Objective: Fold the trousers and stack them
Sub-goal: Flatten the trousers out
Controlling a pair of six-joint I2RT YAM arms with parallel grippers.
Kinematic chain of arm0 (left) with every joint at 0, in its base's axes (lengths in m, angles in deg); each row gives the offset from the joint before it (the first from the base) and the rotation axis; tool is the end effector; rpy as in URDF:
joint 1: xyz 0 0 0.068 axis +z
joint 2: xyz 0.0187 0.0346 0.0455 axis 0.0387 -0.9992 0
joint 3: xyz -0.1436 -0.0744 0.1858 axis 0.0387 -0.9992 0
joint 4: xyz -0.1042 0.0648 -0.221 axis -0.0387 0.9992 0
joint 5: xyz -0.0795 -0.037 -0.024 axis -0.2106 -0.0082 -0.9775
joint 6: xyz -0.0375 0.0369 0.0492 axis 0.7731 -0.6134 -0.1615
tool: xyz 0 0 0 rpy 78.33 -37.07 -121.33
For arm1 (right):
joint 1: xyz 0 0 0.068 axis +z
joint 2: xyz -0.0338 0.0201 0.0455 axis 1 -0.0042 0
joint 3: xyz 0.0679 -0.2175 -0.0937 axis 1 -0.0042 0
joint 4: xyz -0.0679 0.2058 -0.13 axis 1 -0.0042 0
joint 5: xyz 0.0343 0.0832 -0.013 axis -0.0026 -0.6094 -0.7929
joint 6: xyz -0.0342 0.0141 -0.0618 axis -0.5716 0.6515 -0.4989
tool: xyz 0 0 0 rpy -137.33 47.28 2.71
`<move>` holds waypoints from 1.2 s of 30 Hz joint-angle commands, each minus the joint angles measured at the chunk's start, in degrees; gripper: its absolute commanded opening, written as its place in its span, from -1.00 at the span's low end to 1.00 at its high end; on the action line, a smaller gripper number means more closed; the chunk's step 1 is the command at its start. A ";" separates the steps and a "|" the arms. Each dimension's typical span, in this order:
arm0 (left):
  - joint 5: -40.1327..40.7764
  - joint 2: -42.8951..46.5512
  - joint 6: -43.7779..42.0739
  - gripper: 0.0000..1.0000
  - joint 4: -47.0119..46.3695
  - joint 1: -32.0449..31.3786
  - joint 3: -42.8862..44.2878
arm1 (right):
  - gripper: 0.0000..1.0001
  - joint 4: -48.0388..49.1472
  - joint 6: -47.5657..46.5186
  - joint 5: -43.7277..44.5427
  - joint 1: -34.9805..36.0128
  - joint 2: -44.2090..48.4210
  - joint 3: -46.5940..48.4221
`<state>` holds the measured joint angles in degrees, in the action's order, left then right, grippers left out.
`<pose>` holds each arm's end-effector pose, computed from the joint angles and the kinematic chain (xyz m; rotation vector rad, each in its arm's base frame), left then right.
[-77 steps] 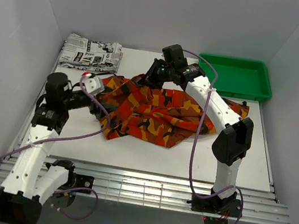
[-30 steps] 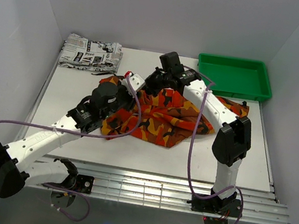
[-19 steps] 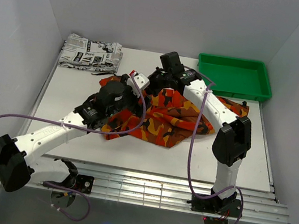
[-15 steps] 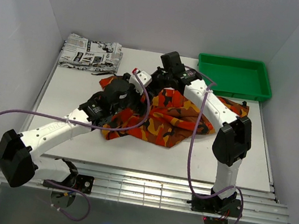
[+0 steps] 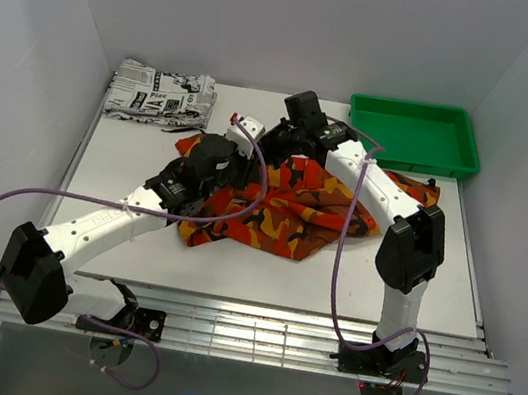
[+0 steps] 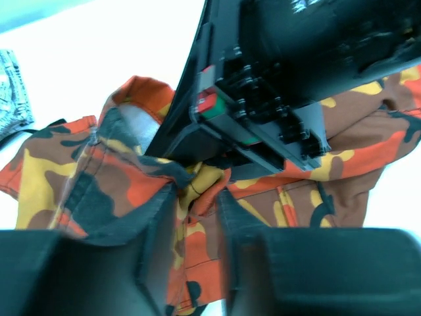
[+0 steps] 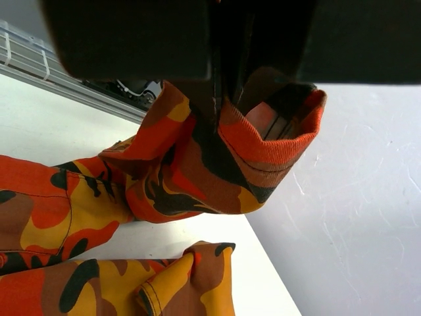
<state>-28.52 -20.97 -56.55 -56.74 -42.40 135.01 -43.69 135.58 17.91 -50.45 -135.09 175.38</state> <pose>0.2493 -0.1950 0.2883 0.4822 1.8886 -0.3144 0.3350 0.2969 0.2812 0.7507 2.5717 1.2552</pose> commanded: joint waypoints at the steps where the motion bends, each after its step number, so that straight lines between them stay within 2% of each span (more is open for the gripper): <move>1: -1.11 0.15 2.10 -0.30 -2.33 1.07 1.68 | -0.85 -0.35 1.05 -5.88 2.61 5.15 -0.33; 4: -1.90 1.55 2.36 -1.00 -0.49 2.12 0.80 | -0.85 -0.35 -0.35 -5.01 1.91 5.42 -0.94; 6: -2.69 2.61 2.53 -1.00 0.31 3.09 -0.25 | -0.81 -0.26 -1.40 -4.13 1.47 5.68 -1.47; 8: -3.40 4.88 2.97 -1.00 1.71 4.06 -1.30 | -0.53 -0.26 -2.81 -2.72 0.60 6.03 -2.78; 9: -4.44 5.68 3.06 -1.00 2.24 5.19 -2.79 | -0.35 -0.17 -4.91 -1.93 0.16 6.12 -3.14; 10: -4.54 6.56 3.24 -1.00 2.76 5.64 -3.76 | -0.08 0.00 -6.06 -1.58 -0.37 6.29 -3.49; 12: -5.07 9.72 3.59 -1.00 4.43 7.82 -5.78 | 0.14 0.09 -10.43 -0.70 -2.21 6.65 -3.94; 13: -5.59 10.78 3.76 -1.00 5.14 8.62 -7.71 | 0.37 0.35 -12.38 -0.70 -3.52 6.82 -3.94; 15: -5.77 14.12 3.68 -1.00 7.07 10.64 -9.56 | 0.63 2.10 -16.68 -1.57 -5.03 7.44 -3.85; 16: -6.21 15.17 3.59 -1.00 7.86 11.35 -10.88 | 0.87 2.98 -23.14 -3.49 -6.60 7.70 -3.76; 17: -6.30 16.23 3.24 -1.00 9.52 12.05 -11.32 | 0.96 3.34 -26.60 -4.29 -7.40 7.88 -3.41; 18: -6.47 18.41 2.72 -1.00 10.41 13.54 -11.59 | 0.89 3.43 -30.38 -7.43 -8.36 7.70 -1.93; 19: -6.39 19.57 2.02 -1.00 11.55 14.42 -11.68 | 0.80 3.26 -39.81 -10.25 -10.81 7.27 -0.78; 21: -5.95 23.85 -0.52 -1.00 15.06 18.53 -10.80 | 0.80 1.77 -49.00 -17.61 -13.81 6.12 2.20; 22: -6.30 25.45 -1.93 -1.00 17.08 20.39 -10.54 | 0.80 -1.37 -57.92 -19.05 -17.04 6.38 2.65; 23: -6.30 27.12 -3.43 -1.00 18.23 22.24 -9.84 | 0.80 -3.32 -63.06 -19.93 -18.64 6.73 3.00; 25: -5.60 30.19 -9.05 -1.00 20.77 27.51 -9.05 | 0.80 -10.06 -72.38 -17.68 -22.76 8.05 2.75; 26: -4.38 30.65 -10.55 -1.00 23.66 28.92 -8.70 | 0.80 -12.71 -83.30 -16.44 -23.74 9.45 2.48; 28: -2.62 30.91 -14.05 -1.00 26.22 32.88 -7.99 | 0.87 -18.34 -92.60 -7.23 -25.06 10.42 1.35; 30: -1.12 30.39 -16.26 -1.00 29.13 36.90 -7.81 | 0.98 -23.10 -99.29 -1.61 -27.17 12.70 -2.68; 32: -0.76 28.29 -18.99 -1.00 31.50 39.73 -7.72 | 1.00 -25.21 -100.98 -0.78 -33.22 16.04 -10.07; 33: -0.59 27.23 -19.87 -1.00 32.12 44.09 -8.16 | 0.90 -26.00 -102.21 -0.26 -35.59 16.75 -11.74; 34: -0.94 24.96 -21.79 -1.00 32.47 46.49 -8.60 | 0.86 -26.53 -102.92 -0.26 -41.10 17.80 -13.32; 35: -2.24 24.07 -23.29 -1.00 32.30 49.04 -9.13 | 0.82 -27.15 -103.97 0.09 -43.07 17.81 -15.08; 36: -4.26 23.10 -24.78 -1.00 31.95 55.59 -9.65 | 0.77 -29.94 -105.03 1.92 -44.74 17.64 -15.27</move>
<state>-31.37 5.31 -74.56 -28.78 3.56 126.20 -65.53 40.22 14.63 -87.93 -118.59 162.40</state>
